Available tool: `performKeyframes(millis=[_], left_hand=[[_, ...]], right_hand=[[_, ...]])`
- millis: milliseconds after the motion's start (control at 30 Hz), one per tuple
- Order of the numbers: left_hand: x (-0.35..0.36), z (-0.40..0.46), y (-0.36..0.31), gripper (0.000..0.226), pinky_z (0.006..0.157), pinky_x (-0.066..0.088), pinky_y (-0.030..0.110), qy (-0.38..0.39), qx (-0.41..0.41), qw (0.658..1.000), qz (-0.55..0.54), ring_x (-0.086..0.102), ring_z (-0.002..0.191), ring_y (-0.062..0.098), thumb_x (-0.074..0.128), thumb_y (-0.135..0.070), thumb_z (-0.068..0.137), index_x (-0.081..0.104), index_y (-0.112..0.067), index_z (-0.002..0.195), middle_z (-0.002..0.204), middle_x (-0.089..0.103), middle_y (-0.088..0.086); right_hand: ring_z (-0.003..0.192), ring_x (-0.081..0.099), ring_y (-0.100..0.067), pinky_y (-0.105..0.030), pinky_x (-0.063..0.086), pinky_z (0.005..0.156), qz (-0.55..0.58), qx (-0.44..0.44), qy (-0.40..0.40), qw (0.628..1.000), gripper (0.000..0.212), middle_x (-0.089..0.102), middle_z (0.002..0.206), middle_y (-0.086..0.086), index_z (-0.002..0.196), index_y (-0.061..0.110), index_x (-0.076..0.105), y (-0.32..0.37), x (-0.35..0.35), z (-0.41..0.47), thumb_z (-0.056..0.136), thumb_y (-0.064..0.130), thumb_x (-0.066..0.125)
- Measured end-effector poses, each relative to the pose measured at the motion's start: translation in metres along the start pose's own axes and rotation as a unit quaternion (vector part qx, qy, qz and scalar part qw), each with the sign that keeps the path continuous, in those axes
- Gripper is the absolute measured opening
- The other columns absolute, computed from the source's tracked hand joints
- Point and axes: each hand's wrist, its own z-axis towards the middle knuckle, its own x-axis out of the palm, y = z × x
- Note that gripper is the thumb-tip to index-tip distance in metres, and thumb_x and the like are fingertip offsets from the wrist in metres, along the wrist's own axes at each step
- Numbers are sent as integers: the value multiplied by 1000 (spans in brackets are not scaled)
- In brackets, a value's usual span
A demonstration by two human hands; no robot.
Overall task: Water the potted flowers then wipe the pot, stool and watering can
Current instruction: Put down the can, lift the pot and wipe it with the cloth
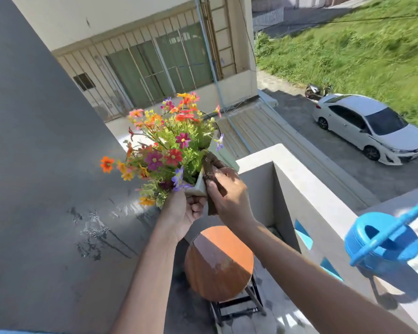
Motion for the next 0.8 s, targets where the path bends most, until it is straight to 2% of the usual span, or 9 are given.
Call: performKeyframes(millis=[133, 200, 267, 333, 400, 467, 533, 633, 800], left_hand=[[-2, -2, 2, 40, 36, 29, 19, 20, -13, 999, -21, 34, 36, 10, 31, -18, 102, 51, -11, 68, 50, 53, 7], [-2, -4, 2, 36, 37, 30, 19, 34, -23, 999, -32, 35, 36, 10, 33, -23, 101, 48, -12, 71, 51, 54, 8], [-1, -7, 3, 35, 38, 30, 19, 36, -24, 998, -36, 35, 37, 10, 34, -19, 98, 49, -11, 68, 52, 54, 8], [1, -9, 5, 35, 39, 28, 19, 36, -16, 999, -36, 35, 37, 10, 32, -14, 98, 48, -11, 67, 51, 53, 7], [3, -11, 6, 39, 39, 27, 20, 33, -2, 999, -25, 34, 37, 9, 29, -15, 101, 48, -11, 67, 51, 53, 7], [6, -10, 5, 41, 41, 26, 20, 26, 3, 1000, -16, 34, 37, 9, 28, -15, 102, 49, -11, 67, 51, 53, 7], [6, -7, 1, 41, 41, 25, 20, 16, -1, 1000, -24, 34, 37, 9, 29, -18, 102, 48, -11, 66, 49, 52, 7], [-1, -1, -4, 33, 41, 26, 20, 16, -14, 998, -52, 35, 36, 11, 30, -24, 100, 44, -13, 72, 48, 52, 8], [-14, 0, -9, 20, 40, 25, 20, 29, -29, 997, -61, 34, 36, 12, 34, -15, 93, 43, -15, 76, 50, 52, 9]], right_hand=[[96, 58, -19, -30, 46, 88, -8, 99, -20, 995, 26, 62, 106, -12, 119, 20, 66, -26, -7, 33, 96, 24, 55], [80, 59, -22, -38, 49, 74, -20, 158, -43, 986, 19, 59, 88, -12, 96, 21, 68, -39, -12, 46, 95, 31, 52], [59, 47, -17, -30, 36, 59, -66, 183, -66, 979, 42, 48, 65, -6, 58, 22, 48, -46, -19, 57, 98, 36, 43], [47, 38, -11, -22, 26, 50, -85, 207, -78, 971, 59, 35, 48, -1, 49, 15, 32, -42, -25, 64, 103, 37, 40], [52, 41, -6, -21, 26, 53, -73, 186, -69, 977, 53, 41, 53, -1, 55, 9, 48, -41, -26, 66, 102, 34, 46], [73, 53, -8, -19, 36, 65, -23, 149, -37, 988, 30, 59, 81, -9, 88, 6, 71, -31, -22, 61, 97, 28, 54], [94, 60, -17, -16, 43, 80, 11, 92, -28, 995, 24, 63, 103, -9, 113, 7, 70, -17, -14, 48, 97, 18, 57], [100, 56, -14, -22, 42, 91, 31, 9, -6, 999, 24, 54, 102, 6, 114, 7, 69, 2, -10, 17, 92, 12, 59], [98, 58, -12, -27, 47, 88, 2, 40, 35, 999, 25, 63, 103, 3, 113, 9, 72, -25, -18, -27, 90, 12, 62]])
